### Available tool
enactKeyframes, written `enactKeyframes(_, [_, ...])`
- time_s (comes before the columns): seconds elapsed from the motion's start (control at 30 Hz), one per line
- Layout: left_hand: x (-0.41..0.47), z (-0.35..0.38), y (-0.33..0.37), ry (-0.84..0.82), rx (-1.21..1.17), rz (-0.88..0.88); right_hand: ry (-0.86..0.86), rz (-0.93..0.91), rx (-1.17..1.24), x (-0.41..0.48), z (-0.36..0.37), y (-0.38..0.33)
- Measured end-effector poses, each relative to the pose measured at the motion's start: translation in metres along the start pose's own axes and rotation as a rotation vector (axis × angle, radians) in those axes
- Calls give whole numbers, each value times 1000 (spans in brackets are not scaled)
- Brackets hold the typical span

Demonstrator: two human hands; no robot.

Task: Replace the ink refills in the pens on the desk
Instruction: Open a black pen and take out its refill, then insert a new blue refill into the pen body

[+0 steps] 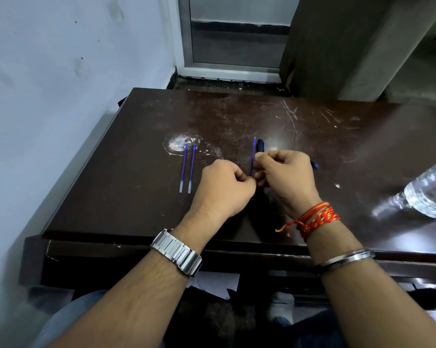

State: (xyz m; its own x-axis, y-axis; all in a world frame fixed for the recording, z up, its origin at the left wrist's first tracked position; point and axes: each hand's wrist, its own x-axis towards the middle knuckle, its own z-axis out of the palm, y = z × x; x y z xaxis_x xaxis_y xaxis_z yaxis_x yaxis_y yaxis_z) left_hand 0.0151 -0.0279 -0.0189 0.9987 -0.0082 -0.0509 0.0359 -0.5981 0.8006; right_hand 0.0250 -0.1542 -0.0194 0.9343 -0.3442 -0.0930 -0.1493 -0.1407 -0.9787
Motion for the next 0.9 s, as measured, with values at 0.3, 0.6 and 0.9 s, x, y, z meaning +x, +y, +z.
enactKeyframes(0.3, [16,14,2,-30,86,-41,225,3,-885,35,-57,17])
enactKeyframes(0.6, [17,18,-4,-10,36,7,133,-111,-708,23,-34,9])
enactKeyframes(0.9, [19,17,-7,10,-7,31,109,-146,-657,18,-32,8])
